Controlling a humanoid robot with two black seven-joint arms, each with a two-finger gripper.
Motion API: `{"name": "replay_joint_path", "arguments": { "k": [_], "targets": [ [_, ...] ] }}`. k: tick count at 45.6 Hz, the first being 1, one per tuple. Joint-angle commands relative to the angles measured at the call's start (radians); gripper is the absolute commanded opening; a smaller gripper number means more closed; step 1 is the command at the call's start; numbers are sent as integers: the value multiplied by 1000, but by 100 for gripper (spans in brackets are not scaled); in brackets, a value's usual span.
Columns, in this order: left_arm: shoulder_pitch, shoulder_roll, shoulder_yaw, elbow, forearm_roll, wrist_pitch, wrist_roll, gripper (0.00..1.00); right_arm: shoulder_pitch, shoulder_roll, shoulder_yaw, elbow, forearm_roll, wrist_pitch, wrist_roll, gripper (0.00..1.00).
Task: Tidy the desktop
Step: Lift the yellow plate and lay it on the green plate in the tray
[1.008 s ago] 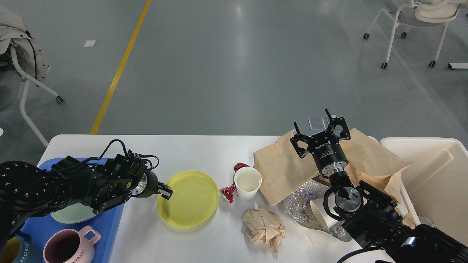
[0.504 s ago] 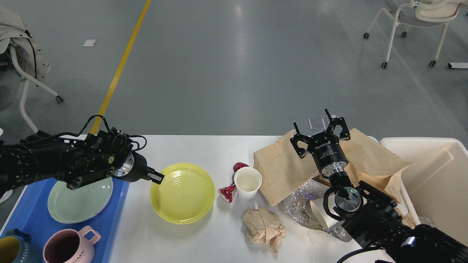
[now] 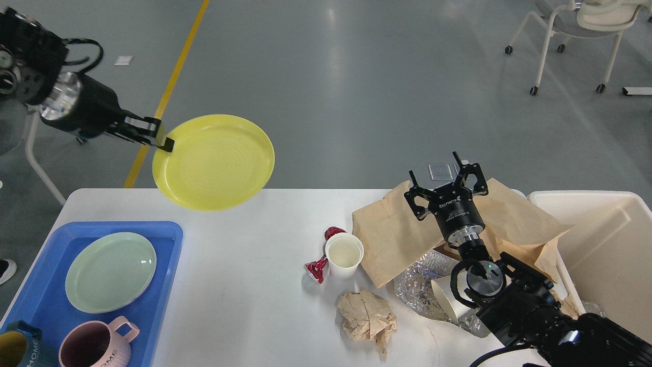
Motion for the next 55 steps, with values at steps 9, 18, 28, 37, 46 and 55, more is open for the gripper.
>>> {"name": "replay_joint_path", "arguments": {
  "k": [9, 18, 28, 37, 46, 55],
  "targets": [
    [244, 159, 0, 102, 384, 209, -212, 0, 1, -1, 0, 0, 0, 0, 0, 100],
    [543, 153, 0, 320, 523, 571, -324, 0, 1, -1, 0, 0, 0, 0, 0, 100],
    [689, -19, 0, 588, 468, 639, -344, 0, 1, 1, 0, 0, -1, 0, 0, 100],
    [795, -160, 2, 780, 416, 665, -363, 0, 1, 1, 0, 0, 0, 0, 0, 100],
    [853, -200, 2, 805, 411, 673, -347, 0, 1, -1, 0, 0, 0, 0, 0, 100],
    [898, -240, 0, 849, 403, 697, -346, 6, 1, 1, 0, 0, 0, 0, 0, 100]
  ]
}}
